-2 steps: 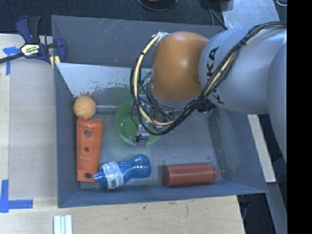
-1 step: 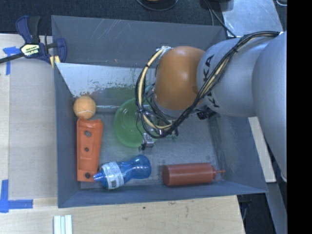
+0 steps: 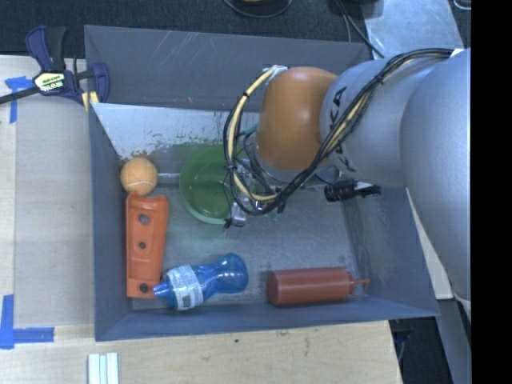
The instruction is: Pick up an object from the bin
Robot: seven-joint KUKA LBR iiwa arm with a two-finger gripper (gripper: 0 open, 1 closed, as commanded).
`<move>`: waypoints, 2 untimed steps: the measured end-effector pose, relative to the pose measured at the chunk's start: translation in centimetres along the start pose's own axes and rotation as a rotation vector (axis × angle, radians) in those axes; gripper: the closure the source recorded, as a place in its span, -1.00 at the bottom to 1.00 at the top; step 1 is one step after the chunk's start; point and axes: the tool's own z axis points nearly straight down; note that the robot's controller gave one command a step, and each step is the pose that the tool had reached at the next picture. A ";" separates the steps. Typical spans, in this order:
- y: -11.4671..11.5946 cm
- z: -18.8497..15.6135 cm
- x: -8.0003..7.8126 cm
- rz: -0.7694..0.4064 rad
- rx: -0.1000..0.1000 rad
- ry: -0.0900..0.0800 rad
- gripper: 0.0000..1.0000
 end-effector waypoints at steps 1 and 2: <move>-1.2 5.4 -0.7 -0.007 0.014 0.022 -1.00; 0.4 5.2 -1.1 0.078 -0.001 0.000 1.00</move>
Offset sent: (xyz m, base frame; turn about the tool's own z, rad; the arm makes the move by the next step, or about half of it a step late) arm 0.0124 0.0007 -0.0520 0.0809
